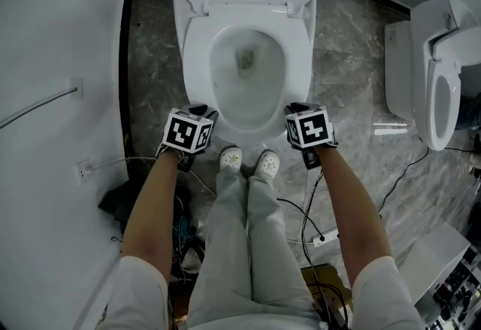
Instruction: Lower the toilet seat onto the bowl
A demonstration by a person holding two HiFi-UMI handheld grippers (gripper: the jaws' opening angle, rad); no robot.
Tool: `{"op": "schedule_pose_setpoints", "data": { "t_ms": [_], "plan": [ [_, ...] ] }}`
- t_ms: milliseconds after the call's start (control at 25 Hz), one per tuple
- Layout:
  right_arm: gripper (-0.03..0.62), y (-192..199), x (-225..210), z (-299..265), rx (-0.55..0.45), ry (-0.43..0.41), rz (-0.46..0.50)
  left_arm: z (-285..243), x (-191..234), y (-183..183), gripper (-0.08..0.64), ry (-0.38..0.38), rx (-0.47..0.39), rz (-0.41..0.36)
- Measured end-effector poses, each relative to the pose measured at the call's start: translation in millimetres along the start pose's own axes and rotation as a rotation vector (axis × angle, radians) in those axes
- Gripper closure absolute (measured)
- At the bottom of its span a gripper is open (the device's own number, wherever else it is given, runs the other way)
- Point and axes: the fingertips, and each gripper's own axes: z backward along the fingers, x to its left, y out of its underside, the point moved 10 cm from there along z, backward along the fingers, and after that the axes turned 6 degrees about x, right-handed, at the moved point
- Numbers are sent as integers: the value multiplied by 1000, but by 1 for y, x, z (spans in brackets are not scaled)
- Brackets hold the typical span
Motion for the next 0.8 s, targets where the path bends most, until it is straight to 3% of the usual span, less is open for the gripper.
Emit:
{"op": "schedule_pose_setpoints", "data": {
  "t_ms": [440, 560, 720, 800],
  "plan": [
    [519, 3, 0, -21, 28, 62, -26, -15, 5, -3, 459, -52, 2, 86],
    [548, 2, -1, -22, 33, 83, -21, -15, 9, -1, 509, -76, -12, 102],
    [557, 1, 0, -22, 45, 103, 5, -15, 12, 0, 541, -86, -21, 179],
    [562, 0, 0, -22, 44, 113, 2, -15, 12, 0, 549, -96, -22, 165]
  ]
}}
